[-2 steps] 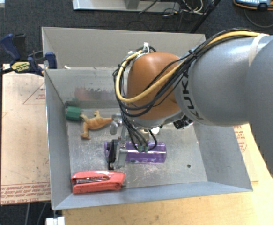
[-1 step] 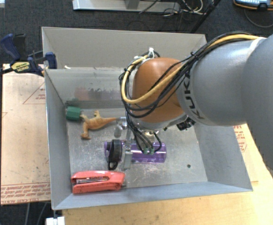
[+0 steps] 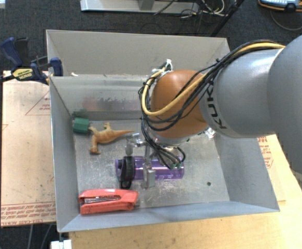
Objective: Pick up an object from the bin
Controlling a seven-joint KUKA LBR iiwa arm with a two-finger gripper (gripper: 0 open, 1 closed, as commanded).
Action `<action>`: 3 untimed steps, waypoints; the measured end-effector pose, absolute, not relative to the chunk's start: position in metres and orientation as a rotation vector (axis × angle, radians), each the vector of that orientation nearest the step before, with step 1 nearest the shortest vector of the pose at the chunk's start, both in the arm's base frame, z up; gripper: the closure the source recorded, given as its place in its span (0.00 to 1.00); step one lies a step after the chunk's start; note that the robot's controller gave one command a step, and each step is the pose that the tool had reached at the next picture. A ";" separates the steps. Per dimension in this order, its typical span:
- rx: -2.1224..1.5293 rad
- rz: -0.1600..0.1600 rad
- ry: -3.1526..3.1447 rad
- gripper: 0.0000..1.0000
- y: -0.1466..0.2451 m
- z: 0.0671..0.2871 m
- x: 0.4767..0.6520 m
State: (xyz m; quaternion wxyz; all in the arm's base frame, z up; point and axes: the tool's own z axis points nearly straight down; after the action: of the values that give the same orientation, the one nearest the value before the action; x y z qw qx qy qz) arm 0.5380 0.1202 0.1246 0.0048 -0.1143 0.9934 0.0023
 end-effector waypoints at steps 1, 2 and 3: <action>-0.388 0.004 3.116 1.00 0.106 0.070 0.552; -0.388 0.004 3.116 1.00 0.106 0.070 0.552; -0.384 0.003 3.125 1.00 0.104 0.114 0.548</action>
Offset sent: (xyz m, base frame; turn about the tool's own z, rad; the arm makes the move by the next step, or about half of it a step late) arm 0.0000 0.0000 0.0000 0.0000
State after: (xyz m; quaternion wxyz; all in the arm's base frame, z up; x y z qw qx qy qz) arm 0.5476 0.1037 0.1138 -0.0033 -0.1219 0.9925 0.0011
